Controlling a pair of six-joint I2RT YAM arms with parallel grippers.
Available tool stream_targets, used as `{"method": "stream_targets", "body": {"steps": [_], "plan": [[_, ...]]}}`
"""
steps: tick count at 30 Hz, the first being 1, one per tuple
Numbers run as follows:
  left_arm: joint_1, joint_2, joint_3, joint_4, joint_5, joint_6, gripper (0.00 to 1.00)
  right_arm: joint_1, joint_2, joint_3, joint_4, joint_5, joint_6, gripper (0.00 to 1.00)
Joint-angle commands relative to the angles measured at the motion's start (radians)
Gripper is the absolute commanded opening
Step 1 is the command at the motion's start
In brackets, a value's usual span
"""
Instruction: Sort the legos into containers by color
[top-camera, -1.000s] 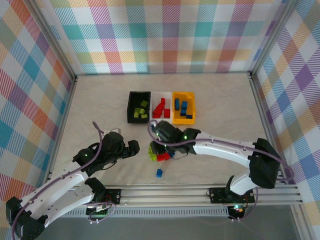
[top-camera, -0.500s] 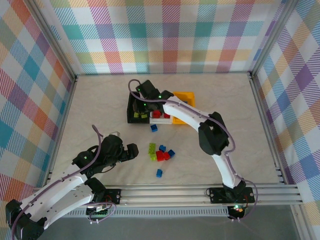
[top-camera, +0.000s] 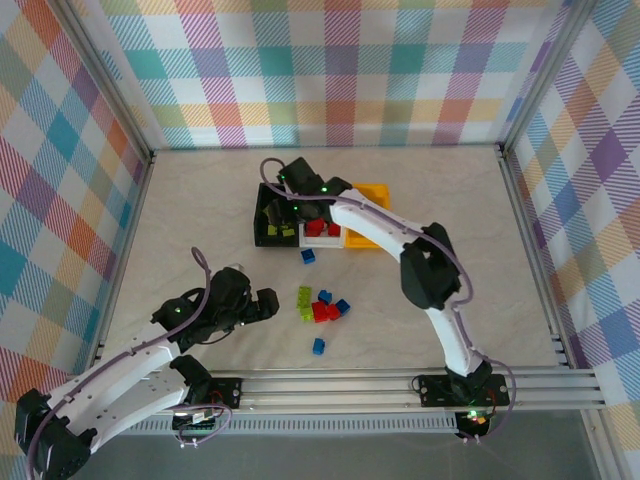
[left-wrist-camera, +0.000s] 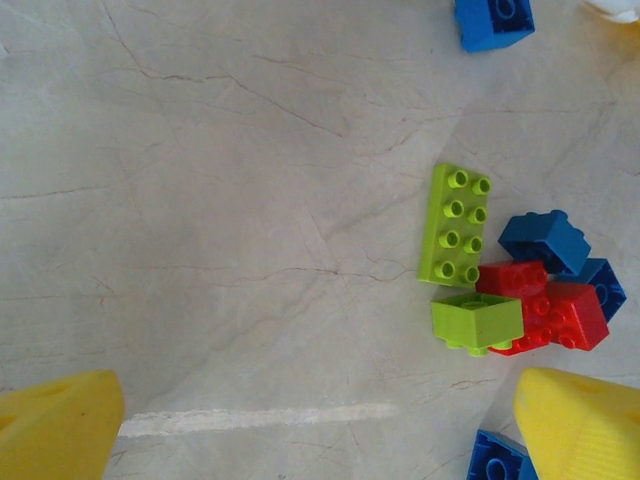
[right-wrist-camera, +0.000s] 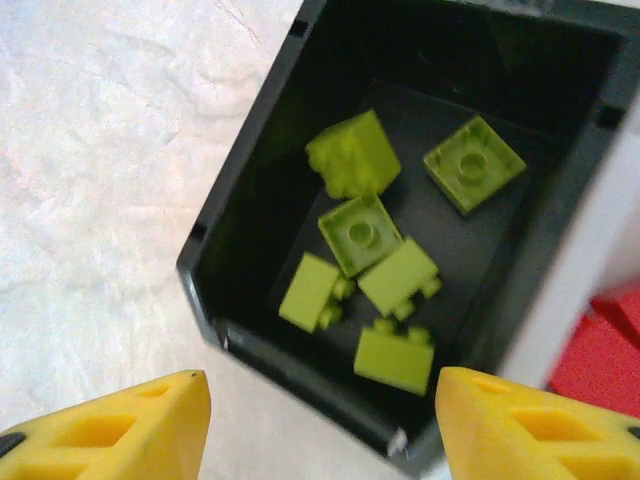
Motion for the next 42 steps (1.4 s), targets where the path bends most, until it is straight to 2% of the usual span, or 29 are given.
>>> {"method": "stream_targets", "body": {"steps": [1, 7, 9, 12, 15, 19, 27, 32, 42], "plan": [[0.01, 0.036, 0.029, 0.048, 0.03, 0.032, 1.0, 0.007, -0.213, -0.195, 0.114, 0.013, 0.04, 0.63], [0.01, 0.188, 0.07, 0.176, 0.105, 0.068, 1.0, 0.007, -0.544, -0.631, 0.184, 0.041, 0.095, 0.64], [0.007, 0.261, 0.096, 0.218, 0.134, 0.083, 0.94, 0.008, -0.638, -0.743, 0.186, 0.053, 0.115, 0.64], [-0.015, 0.379, 0.142, 0.261, 0.162, 0.108, 0.85, 0.007, -0.766, -0.873, 0.168, 0.083, 0.14, 0.65], [-0.056, 0.499, 0.183, 0.276, 0.17, 0.139, 0.86, 0.005, -0.858, -0.954, 0.142, 0.108, 0.162, 0.65], [-0.119, 0.572, 0.198, 0.292, 0.169, 0.14, 0.87, 0.003, -0.932, -1.015, 0.127, 0.13, 0.179, 0.66], [-0.198, 0.63, 0.208, 0.265, 0.125, 0.125, 0.71, -0.006, -0.952, -1.037, 0.137, 0.127, 0.188, 0.66], [-0.213, 0.674, 0.217, 0.256, 0.096, 0.12, 0.7, -0.007, -0.963, -1.041, 0.143, 0.126, 0.191, 0.66], [-0.216, 0.702, 0.225, 0.234, 0.035, 0.12, 0.53, -0.012, -0.99, -1.048, 0.136, 0.123, 0.192, 0.66]]}}
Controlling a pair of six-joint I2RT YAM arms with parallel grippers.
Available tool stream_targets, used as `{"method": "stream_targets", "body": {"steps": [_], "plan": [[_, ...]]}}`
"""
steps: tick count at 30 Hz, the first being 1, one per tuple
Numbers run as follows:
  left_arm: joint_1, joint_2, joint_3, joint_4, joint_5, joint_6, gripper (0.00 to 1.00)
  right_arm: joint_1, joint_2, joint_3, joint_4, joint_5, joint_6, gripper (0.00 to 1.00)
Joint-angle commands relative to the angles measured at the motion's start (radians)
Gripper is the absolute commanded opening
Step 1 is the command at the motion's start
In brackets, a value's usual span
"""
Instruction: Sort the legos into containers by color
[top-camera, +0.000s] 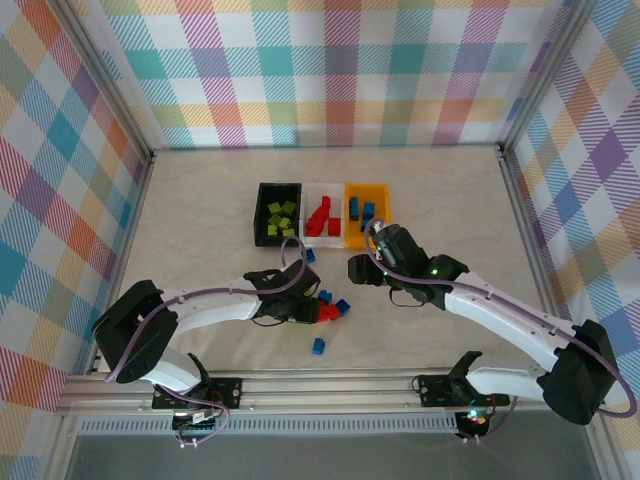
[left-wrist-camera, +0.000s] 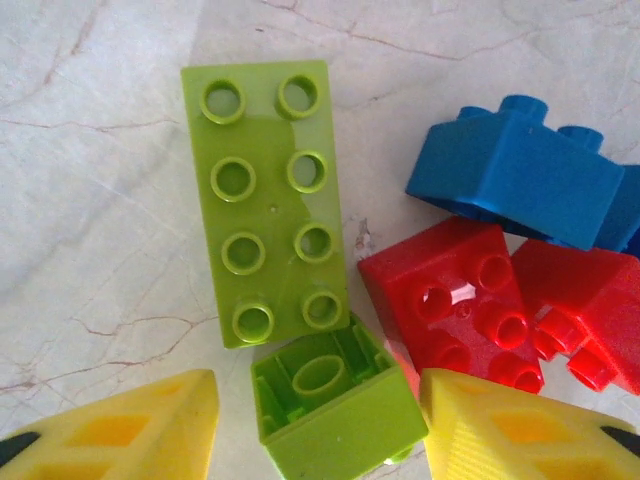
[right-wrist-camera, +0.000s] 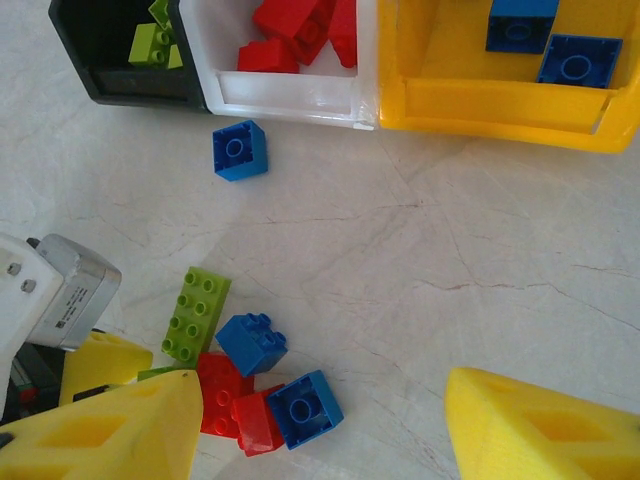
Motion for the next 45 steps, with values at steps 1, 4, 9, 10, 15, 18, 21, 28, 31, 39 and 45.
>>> {"method": "stream_targets", "body": {"steps": [1, 4, 9, 10, 15, 18, 21, 28, 31, 39, 45], "plan": [[-0.01, -0.002, 0.019, -0.051, -0.054, -0.004, 0.51, -0.01, -0.023, -0.011, 0.014, 0.005, 0.011, 0.66], [-0.01, -0.007, 0.011, -0.062, -0.066, -0.004, 0.52, -0.01, -0.024, -0.016, 0.018, 0.002, 0.013, 0.66], [-0.01, -0.002, 0.007, -0.054, -0.059, -0.007, 0.51, -0.012, -0.025, -0.021, 0.023, 0.003, 0.013, 0.66], [-0.01, -0.005, 0.007, -0.055, -0.058, -0.009, 0.49, -0.013, -0.026, -0.023, 0.024, 0.004, 0.013, 0.66], [-0.01, -0.045, 0.012, -0.074, -0.064, -0.015, 0.38, -0.018, -0.035, -0.023, 0.019, 0.001, 0.017, 0.66], [-0.006, -0.091, 0.018, -0.094, -0.075, -0.018, 0.35, -0.021, -0.039, -0.023, 0.018, 0.004, 0.015, 0.66], [0.037, -0.146, 0.035, -0.125, -0.072, -0.006, 0.34, -0.024, -0.039, -0.025, 0.021, 0.001, 0.015, 0.66], [0.294, -0.165, 0.226, -0.192, -0.092, 0.104, 0.33, -0.03, -0.039, -0.042, 0.036, -0.005, 0.023, 0.66], [0.394, -0.08, 0.322, -0.167, -0.112, 0.134, 0.33, -0.034, -0.044, -0.049, 0.04, -0.009, 0.026, 0.66], [0.49, 0.227, 0.578, -0.142, -0.116, 0.156, 0.31, -0.048, -0.071, -0.058, 0.02, -0.016, 0.025, 0.67], [0.512, 0.373, 0.733, -0.176, -0.132, 0.149, 0.38, -0.053, -0.084, -0.06, 0.012, -0.033, 0.025, 0.69]]}}
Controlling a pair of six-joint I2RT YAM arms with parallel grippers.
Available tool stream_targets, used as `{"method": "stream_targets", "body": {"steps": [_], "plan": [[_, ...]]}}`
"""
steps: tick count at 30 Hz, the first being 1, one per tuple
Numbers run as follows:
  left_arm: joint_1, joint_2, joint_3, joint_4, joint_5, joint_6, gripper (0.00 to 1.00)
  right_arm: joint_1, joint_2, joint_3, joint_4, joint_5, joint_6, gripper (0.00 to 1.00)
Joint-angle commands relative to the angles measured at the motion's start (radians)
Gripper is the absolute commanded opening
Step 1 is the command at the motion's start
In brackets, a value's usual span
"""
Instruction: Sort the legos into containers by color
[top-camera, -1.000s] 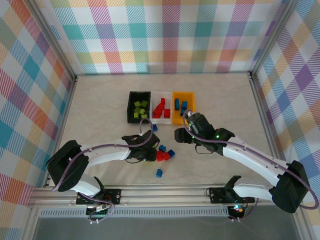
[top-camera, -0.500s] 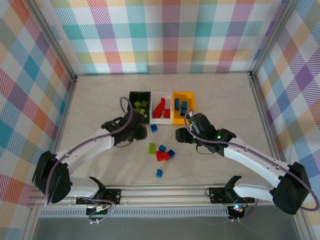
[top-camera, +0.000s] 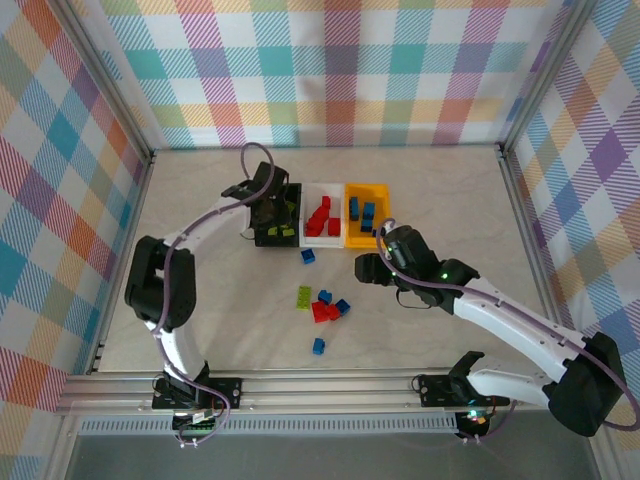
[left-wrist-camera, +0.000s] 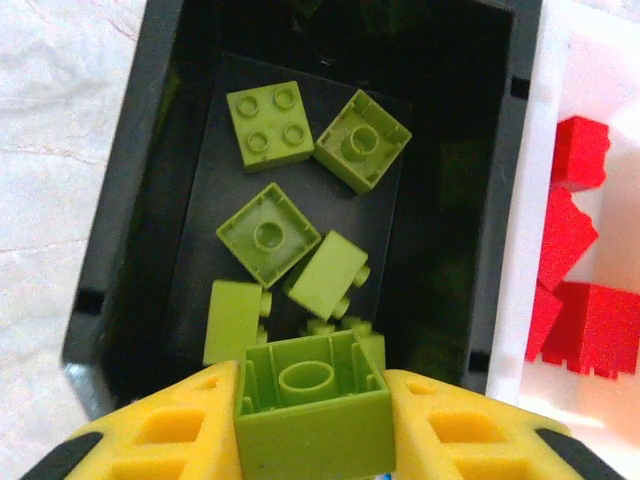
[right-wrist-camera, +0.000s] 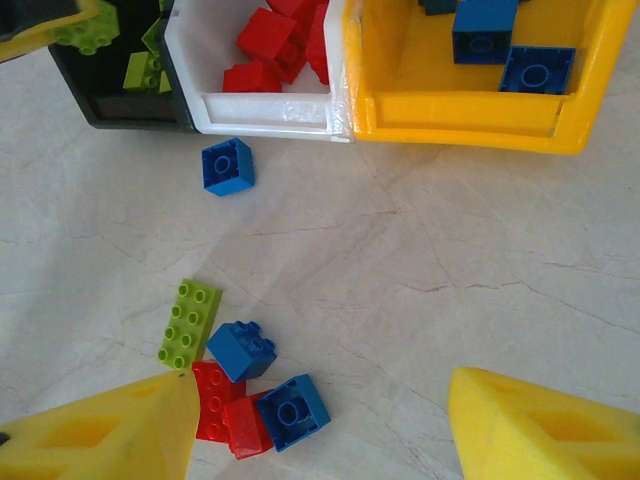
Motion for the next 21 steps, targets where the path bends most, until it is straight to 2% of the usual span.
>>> {"method": "stream_targets", "body": {"steps": [1, 3, 7, 10, 14, 16, 21], "plan": [[0.022, 0.04, 0.09, -0.041, -0.021, 0.014, 0.43, -0.01, -0.017, -0.017, -0.001, -0.026, 0.015, 0.71], [0.021, 0.046, 0.099, -0.04, -0.014, 0.012, 0.54, -0.009, -0.013, -0.022, 0.0, -0.035, 0.013, 0.74], [0.018, -0.005, 0.081, -0.026, 0.016, 0.009, 0.76, -0.008, 0.019, -0.029, 0.007, -0.06, -0.003, 0.75], [0.005, -0.08, 0.04, -0.011, 0.044, 0.007, 0.87, -0.005, 0.062, -0.025, 0.015, -0.093, -0.014, 0.75], [-0.026, -0.228, -0.076, 0.032, 0.093, -0.015, 0.96, 0.014, 0.137, -0.021, 0.015, -0.118, -0.021, 0.75], [-0.049, -0.309, -0.147, 0.046, 0.114, -0.025, 1.0, 0.041, 0.184, -0.022, 0.018, -0.12, -0.03, 0.71], [-0.102, -0.515, -0.352, 0.061, 0.139, -0.069, 1.0, 0.113, 0.289, -0.009, 0.005, -0.115, -0.058, 0.64]]}}
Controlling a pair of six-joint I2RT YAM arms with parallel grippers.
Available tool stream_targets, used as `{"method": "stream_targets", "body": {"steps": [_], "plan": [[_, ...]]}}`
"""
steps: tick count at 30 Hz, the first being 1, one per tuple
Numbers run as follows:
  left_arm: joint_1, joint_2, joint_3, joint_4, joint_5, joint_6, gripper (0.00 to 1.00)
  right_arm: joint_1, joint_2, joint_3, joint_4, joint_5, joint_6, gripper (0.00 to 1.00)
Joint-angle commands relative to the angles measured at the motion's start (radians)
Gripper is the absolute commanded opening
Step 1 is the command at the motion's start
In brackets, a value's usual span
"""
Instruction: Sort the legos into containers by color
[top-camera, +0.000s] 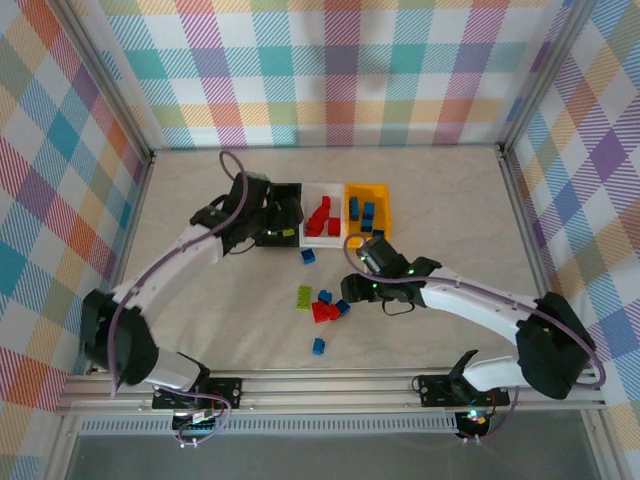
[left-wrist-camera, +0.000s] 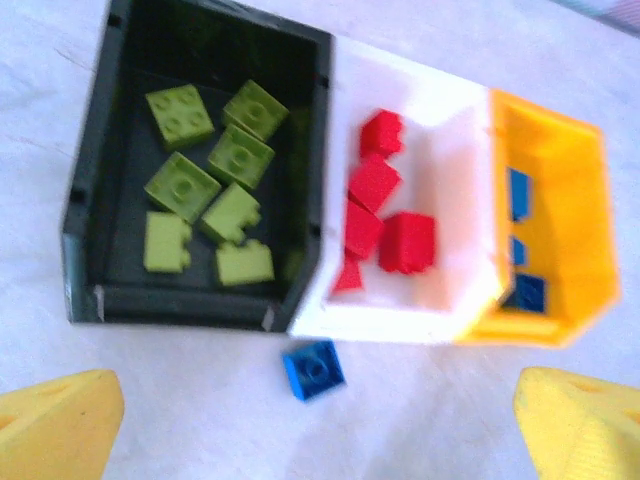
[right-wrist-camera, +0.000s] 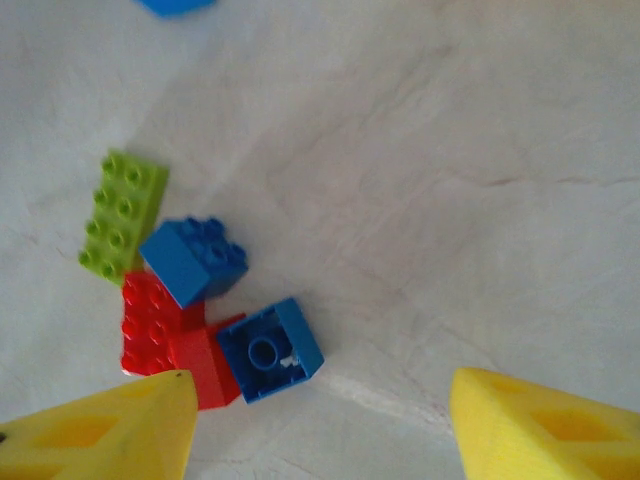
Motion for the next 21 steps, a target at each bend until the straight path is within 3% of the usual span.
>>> {"method": "stream_targets", "body": {"steps": [1, 7, 12, 21], "plan": [[-0.024, -0.124, -0.138, 0.012, 0.038, -0.05, 1.0, 0.044, 0.047, 0.008, -0.011, -0.002, -0.03, 0.62], [-0.025, -0.33, -0.323, 0.003, 0.061, -0.108, 1.0, 0.121, 0.138, 0.008, -0.058, 0.112, -0.025, 0.54], [-0.025, -0.381, -0.364, -0.021, 0.062, -0.117, 1.0, 0.14, 0.223, 0.034, -0.031, 0.14, -0.03, 0.63], [-0.025, -0.381, -0.383, -0.033, 0.057, -0.111, 1.0, 0.136, 0.309, 0.123, 0.041, 0.188, -0.048, 0.65]]}}
